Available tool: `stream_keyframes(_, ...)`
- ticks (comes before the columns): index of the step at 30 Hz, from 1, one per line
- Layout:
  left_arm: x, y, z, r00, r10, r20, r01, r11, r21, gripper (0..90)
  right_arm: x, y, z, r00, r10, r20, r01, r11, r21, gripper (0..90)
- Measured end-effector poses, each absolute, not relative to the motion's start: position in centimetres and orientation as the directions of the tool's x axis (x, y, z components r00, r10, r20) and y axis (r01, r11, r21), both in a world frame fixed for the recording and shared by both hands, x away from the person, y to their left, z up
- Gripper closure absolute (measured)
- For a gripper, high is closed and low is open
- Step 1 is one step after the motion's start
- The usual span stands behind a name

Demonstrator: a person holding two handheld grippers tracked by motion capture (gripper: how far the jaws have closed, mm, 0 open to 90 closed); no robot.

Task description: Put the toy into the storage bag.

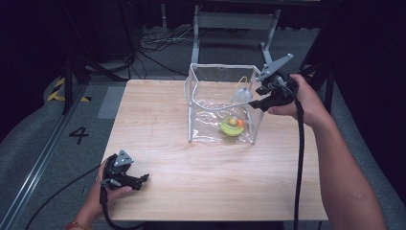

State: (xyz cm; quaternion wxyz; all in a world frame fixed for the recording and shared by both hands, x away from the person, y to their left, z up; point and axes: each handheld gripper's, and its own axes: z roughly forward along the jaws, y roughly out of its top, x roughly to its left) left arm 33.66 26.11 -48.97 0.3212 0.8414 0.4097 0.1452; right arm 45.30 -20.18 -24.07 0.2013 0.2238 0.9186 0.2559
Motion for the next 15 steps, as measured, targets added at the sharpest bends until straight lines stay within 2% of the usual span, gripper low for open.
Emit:
stream_keyframes(2, 33.7, 26.1, -49.0, 0.623, 0.782, -0.018, 0.596, -0.46, 0.659, 1.4, 44.7, -20.6, -24.2, -0.807, 0.528, -0.263, 0.31, 0.759, 0.573, 41.4)
stream_keyframes(6, 33.7, 26.1, -49.0, 0.623, 0.782, -0.019, 0.596, -0.459, 0.659, 1.4, 43.7, -21.3, -24.4, -0.79, 0.552, -0.267, 0.306, 0.732, 0.608, 40.6)
stream_keyframes(8, 33.7, 26.1, -49.0, 0.622, 0.783, -0.018, 0.596, -0.458, 0.659, 1.4, 43.1, -21.7, -24.6, -0.795, 0.545, -0.266, 0.301, 0.735, 0.607, 43.7)
stream_keyframes(15, 33.7, 26.1, -49.0, 0.622, 0.782, -0.019, 0.596, -0.458, 0.659, 1.4, 41.8, -22.9, -25.6, -0.79, 0.551, -0.271, 0.297, 0.729, 0.617, 41.0)
